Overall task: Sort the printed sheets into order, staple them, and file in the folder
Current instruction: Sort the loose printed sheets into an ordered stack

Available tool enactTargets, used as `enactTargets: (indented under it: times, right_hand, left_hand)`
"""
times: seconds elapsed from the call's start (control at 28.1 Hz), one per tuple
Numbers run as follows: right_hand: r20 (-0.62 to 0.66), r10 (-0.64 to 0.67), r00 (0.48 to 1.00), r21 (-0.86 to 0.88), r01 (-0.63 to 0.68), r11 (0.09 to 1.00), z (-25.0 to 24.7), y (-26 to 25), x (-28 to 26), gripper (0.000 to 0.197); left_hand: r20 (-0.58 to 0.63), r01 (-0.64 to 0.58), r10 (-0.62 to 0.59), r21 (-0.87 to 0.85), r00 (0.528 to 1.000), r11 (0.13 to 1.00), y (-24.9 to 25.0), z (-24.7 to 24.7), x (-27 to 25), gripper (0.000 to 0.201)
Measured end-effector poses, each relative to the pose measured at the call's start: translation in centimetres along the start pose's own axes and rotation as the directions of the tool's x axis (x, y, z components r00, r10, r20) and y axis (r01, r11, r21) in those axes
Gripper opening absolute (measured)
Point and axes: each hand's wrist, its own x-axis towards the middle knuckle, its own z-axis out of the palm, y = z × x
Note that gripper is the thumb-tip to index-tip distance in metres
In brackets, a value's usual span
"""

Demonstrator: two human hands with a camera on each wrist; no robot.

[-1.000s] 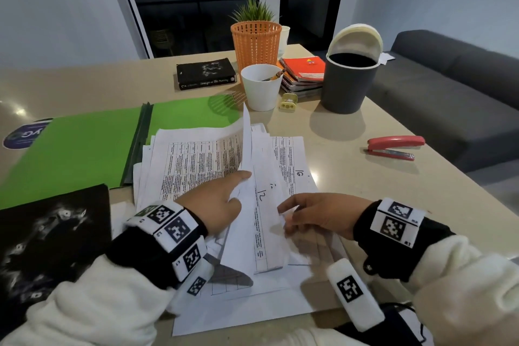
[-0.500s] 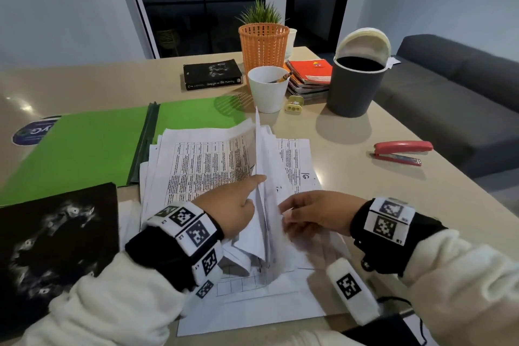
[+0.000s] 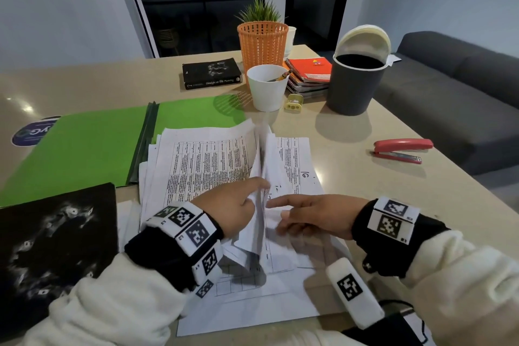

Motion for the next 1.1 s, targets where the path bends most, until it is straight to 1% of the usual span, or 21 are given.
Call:
enactTargets:
  times: [0.07, 0.11, 0.18, 0.21, 0.29, 0.39, 0.46, 0.53, 0.64, 0.71, 0.82, 0.93, 1.03, 1.1]
  right_hand:
    - [0.029, -0.028, 0.999, -0.041, 0.030, 0.999, 0.1, 0.0, -0.1, 0.032]
    - [0.047, -0.034, 0.998, -0.066, 0.038, 0.997, 0.2, 0.0, -0.1, 0.035]
    - [0.069, -0.032, 0.997, -0.077, 0.037, 0.996, 0.4, -0.1, -0.1, 0.036]
    - [0.059, -0.031, 0.998, -0.050, 0.034, 0.998, 0.4, 0.0, 0.0, 0.036]
    - [-0.015, -0.028, 1.000, 0.037, 0.028, 0.999, 0.2, 0.4, 0.2, 0.032]
    - [-0.180, 0.007, 0.984, 0.197, 0.029, 0.980, -0.5, 0.9, 0.3, 0.025]
    - [-0.212, 0.027, 0.977, 0.267, 0.031, 0.963, -1.0, 1.0, 0.1, 0.020]
    - [-0.178, 0.044, 0.983, 0.266, 0.005, 0.964, -1.3, 0.9, -0.2, 0.018]
    - [-0.095, 0.067, 0.993, 0.207, -0.046, 0.977, -1.2, 0.8, -0.6, 0.020]
    - [-0.061, 0.079, 0.995, 0.183, -0.067, 0.981, -1.1, 0.7, -0.6, 0.020]
    - [-0.045, 0.076, 0.996, 0.171, -0.067, 0.983, -0.8, 0.5, -0.4, 0.019]
    - [-0.048, 0.050, 0.998, 0.195, -0.040, 0.980, -0.4, 0.1, -0.3, 0.018]
    - [-0.061, 0.026, 0.998, 0.202, -0.013, 0.979, -0.2, 0.0, -0.3, 0.017]
    - [-0.079, 0.013, 0.997, 0.191, 0.003, 0.981, -0.1, 0.0, -0.2, 0.018]
  left_hand:
    - [-0.001, -0.051, 0.051, -0.006, 0.999, 0.999, 0.1, -0.2, -0.1, 0.055]
    - [0.001, -0.056, 0.056, -0.013, 0.998, 0.998, 0.1, -0.2, -0.1, 0.054]
    - [0.008, -0.033, 0.033, 0.001, 0.999, 0.999, 0.3, -0.2, 0.0, 0.040]
    - [0.001, -0.016, 0.016, 0.020, 1.000, 1.000, 0.4, -0.2, 0.0, 0.034]
    - [-0.026, 0.004, -0.004, 0.031, 1.000, 1.000, 0.7, -0.2, -0.1, 0.028]
    - [-0.057, 0.014, -0.013, 0.003, 0.998, 1.000, 0.7, -0.2, -0.3, 0.025]
    - [-0.056, 0.022, -0.022, -0.003, 0.998, 1.000, 0.6, -0.1, -0.2, 0.025]
    - [-0.043, 0.030, -0.030, -0.009, 0.999, 1.000, 0.4, -0.1, -0.1, 0.026]
    - [0.004, 0.054, -0.054, -0.024, 0.999, 0.998, 0.3, 0.0, -0.1, 0.029]
    - [0.027, 0.064, -0.064, -0.007, 0.998, 0.998, 0.5, 0.1, -0.1, 0.026]
    - [0.017, 0.061, -0.062, 0.049, 0.998, 0.997, 0.8, 0.2, -0.2, 0.020]
    - [0.009, 0.053, -0.053, 0.022, 0.999, 0.998, 0.8, 0.1, -0.4, 0.010]
    - [0.032, 0.029, -0.030, 0.023, 0.999, 0.999, 0.8, -0.1, -0.3, 0.025]
    - [0.051, 0.034, -0.035, 0.016, 0.998, 0.999, 0.8, -0.2, -0.2, 0.031]
